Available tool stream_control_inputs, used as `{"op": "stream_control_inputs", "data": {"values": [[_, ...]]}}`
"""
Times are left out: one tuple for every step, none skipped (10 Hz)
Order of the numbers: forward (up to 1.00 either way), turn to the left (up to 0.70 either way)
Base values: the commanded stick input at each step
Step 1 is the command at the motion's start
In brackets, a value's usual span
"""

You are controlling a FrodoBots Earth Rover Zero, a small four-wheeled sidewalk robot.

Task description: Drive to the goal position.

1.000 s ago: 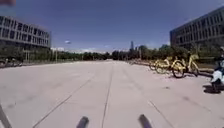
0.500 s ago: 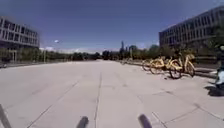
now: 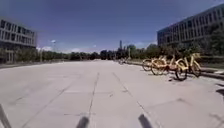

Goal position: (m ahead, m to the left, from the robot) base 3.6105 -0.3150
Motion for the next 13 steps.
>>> {"op": "stream_control_inputs", "data": {"values": [[1.0,0.01],[1.0,0.11],[1.0,0.23],[1.0,0.36],[1.0,0.41],[1.0,0.36],[1.0,0.1],[1.0,0.01],[1.0,0.01],[1.0,0.01],[1.0,0.01],[1.0,0.01],[1.0,0.01]]}}
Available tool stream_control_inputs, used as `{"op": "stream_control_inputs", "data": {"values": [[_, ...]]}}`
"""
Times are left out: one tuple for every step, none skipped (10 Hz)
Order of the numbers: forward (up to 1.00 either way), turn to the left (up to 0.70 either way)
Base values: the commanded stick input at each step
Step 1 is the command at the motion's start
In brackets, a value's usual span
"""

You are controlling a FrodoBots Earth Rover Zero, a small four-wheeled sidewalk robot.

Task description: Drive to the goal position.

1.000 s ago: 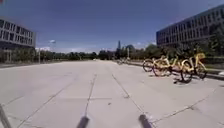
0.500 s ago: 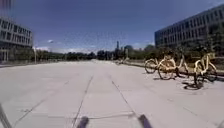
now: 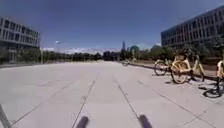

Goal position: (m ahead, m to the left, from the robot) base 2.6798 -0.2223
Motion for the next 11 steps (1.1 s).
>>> {"op": "stream_control_inputs", "data": {"values": [[1.0,0.01],[1.0,0.36],[1.0,0.41],[1.0,0.41],[1.0,0.24],[1.0,0.07],[1.0,0.01],[1.0,0.01],[1.0,0.01],[1.0,0.01],[1.0,0.01]]}}
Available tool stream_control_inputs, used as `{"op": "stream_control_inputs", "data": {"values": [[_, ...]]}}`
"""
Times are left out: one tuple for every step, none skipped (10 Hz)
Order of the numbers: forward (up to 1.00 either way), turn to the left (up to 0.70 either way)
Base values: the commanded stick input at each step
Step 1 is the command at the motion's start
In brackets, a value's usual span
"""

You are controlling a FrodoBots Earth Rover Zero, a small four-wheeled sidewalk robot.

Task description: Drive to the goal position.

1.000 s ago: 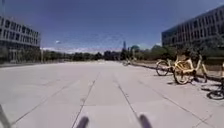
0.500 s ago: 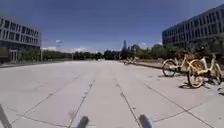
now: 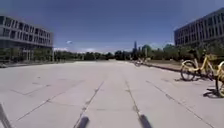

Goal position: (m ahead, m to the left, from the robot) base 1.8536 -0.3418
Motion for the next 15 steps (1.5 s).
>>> {"op": "stream_control_inputs", "data": {"values": [[1.0,0.01],[1.0,0.01],[1.0,0.01],[1.0,0.01],[1.0,0.01],[1.0,0.01],[1.0,0.01],[1.0,0.01],[1.0,0.01],[1.0,0.01],[1.0,0.01],[1.0,0.01],[1.0,0.01],[1.0,0.01],[1.0,0.01]]}}
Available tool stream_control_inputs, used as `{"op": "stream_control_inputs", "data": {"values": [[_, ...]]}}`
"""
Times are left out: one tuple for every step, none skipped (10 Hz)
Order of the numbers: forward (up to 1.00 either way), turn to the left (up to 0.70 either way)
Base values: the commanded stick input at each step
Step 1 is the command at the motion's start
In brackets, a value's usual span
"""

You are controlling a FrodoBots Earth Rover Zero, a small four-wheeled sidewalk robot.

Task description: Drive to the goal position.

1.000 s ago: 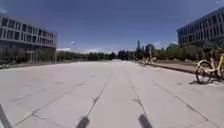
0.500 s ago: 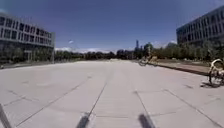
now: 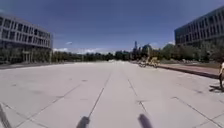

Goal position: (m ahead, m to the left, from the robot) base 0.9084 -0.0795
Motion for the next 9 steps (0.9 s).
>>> {"op": "stream_control_inputs", "data": {"values": [[1.0,0.01],[1.0,0.01],[1.0,-0.02],[1.0,-0.22],[1.0,-0.39],[1.0,-0.39],[1.0,-0.38],[1.0,-0.36],[1.0,-0.33]]}}
